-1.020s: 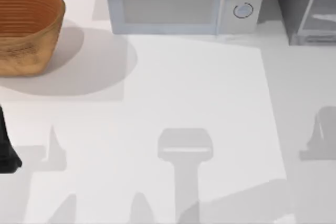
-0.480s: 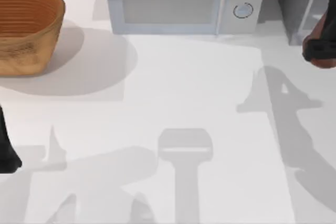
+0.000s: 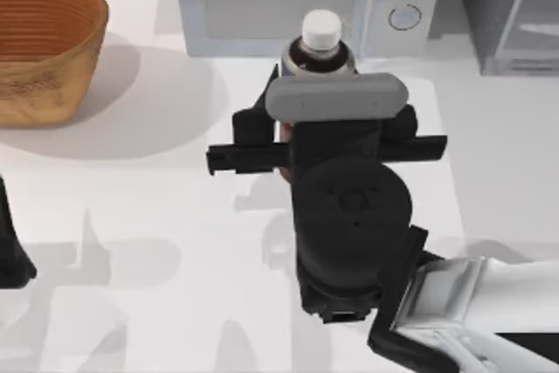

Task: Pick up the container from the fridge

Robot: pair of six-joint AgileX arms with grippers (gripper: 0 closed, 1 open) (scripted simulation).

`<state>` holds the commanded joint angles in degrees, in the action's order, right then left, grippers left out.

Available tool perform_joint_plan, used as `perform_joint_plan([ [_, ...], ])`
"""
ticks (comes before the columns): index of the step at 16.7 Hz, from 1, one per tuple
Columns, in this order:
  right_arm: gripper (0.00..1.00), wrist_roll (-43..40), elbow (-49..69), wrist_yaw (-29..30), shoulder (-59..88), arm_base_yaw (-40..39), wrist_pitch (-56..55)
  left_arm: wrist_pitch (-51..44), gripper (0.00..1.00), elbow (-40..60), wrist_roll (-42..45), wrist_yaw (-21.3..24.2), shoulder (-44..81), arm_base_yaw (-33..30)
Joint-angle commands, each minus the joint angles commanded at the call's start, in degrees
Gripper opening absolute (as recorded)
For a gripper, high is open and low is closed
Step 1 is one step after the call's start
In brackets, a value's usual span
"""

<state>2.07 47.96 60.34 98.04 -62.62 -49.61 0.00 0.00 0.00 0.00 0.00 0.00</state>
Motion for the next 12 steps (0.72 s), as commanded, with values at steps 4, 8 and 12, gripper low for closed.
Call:
perform_joint_plan([
  [4,0.0,-0.1,7.8,10.6,14.9,-7.9,-5.1,0.0,1.0,0.0,0.0,0.0,0.0,0.0],
  [8,0.0,-0.4,11.1,14.9,20.2,-11.2,-7.2,0.0,1.0,0.0,0.0,0.0,0.0,0.0],
  [12,0.0,-0.3,10.9,14.7,20.1,-10.9,-7.0,0.0,1.0,0.0,0.0,0.0,0.0,0.0],
])
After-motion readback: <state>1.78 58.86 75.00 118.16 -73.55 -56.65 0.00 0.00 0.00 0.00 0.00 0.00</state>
